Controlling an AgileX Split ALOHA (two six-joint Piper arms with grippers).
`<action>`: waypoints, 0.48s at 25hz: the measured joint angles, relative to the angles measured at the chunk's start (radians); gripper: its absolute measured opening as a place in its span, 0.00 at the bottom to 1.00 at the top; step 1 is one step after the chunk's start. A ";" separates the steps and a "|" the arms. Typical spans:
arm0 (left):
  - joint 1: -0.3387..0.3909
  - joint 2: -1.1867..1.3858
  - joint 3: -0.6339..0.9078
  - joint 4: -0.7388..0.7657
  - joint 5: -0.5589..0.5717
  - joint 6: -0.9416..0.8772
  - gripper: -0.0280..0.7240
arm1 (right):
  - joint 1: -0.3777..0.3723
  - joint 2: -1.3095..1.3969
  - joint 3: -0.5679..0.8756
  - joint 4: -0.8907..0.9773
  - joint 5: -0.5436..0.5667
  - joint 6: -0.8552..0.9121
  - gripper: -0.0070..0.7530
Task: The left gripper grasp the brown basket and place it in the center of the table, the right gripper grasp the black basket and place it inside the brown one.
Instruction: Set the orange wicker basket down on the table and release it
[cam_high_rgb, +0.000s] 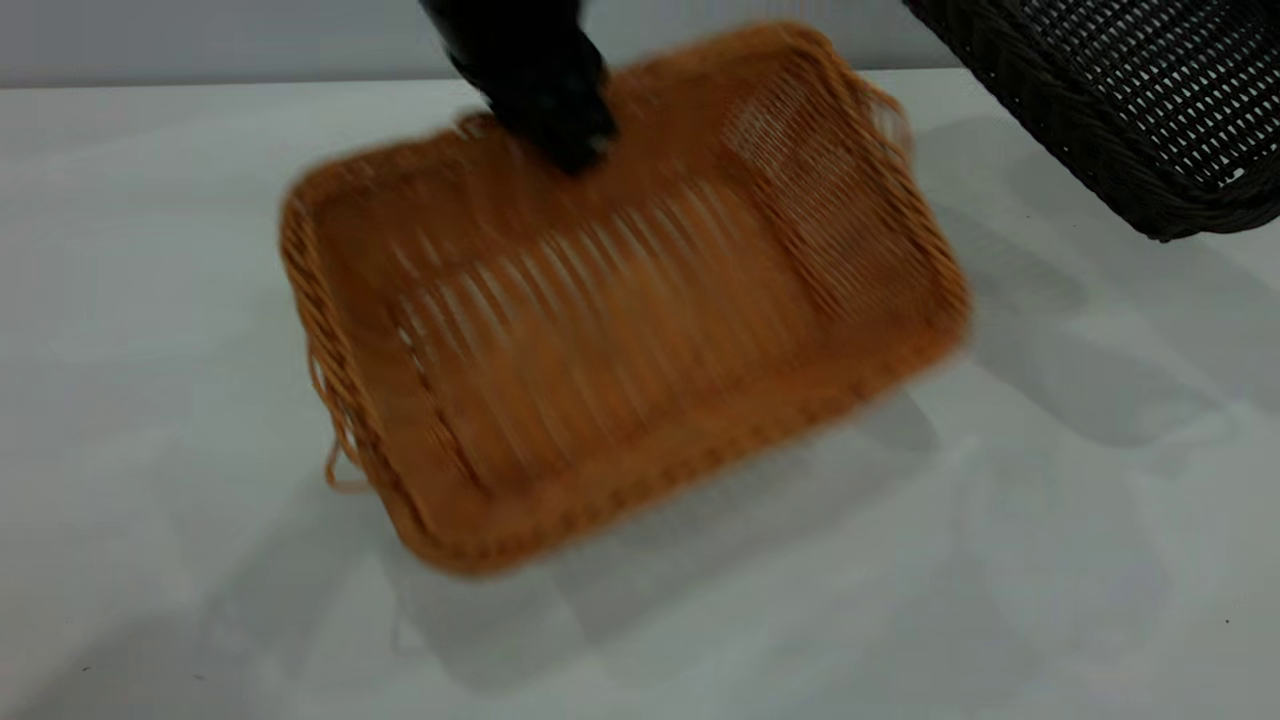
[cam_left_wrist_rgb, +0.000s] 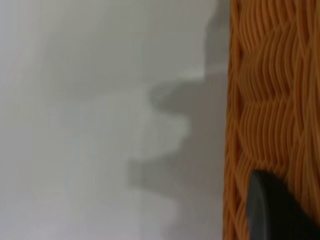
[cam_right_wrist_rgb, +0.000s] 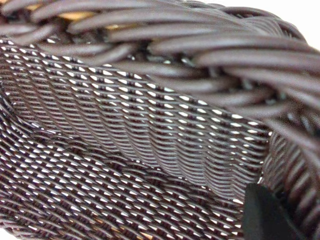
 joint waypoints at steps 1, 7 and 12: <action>-0.003 0.003 0.000 -0.055 0.022 0.067 0.14 | 0.000 0.000 0.000 -0.009 0.006 0.000 0.11; -0.002 0.022 0.000 -0.204 0.112 0.495 0.14 | 0.000 0.000 0.000 -0.027 0.050 0.000 0.11; -0.002 0.101 -0.036 -0.211 0.073 0.607 0.14 | 0.000 0.000 0.000 -0.054 0.077 0.000 0.11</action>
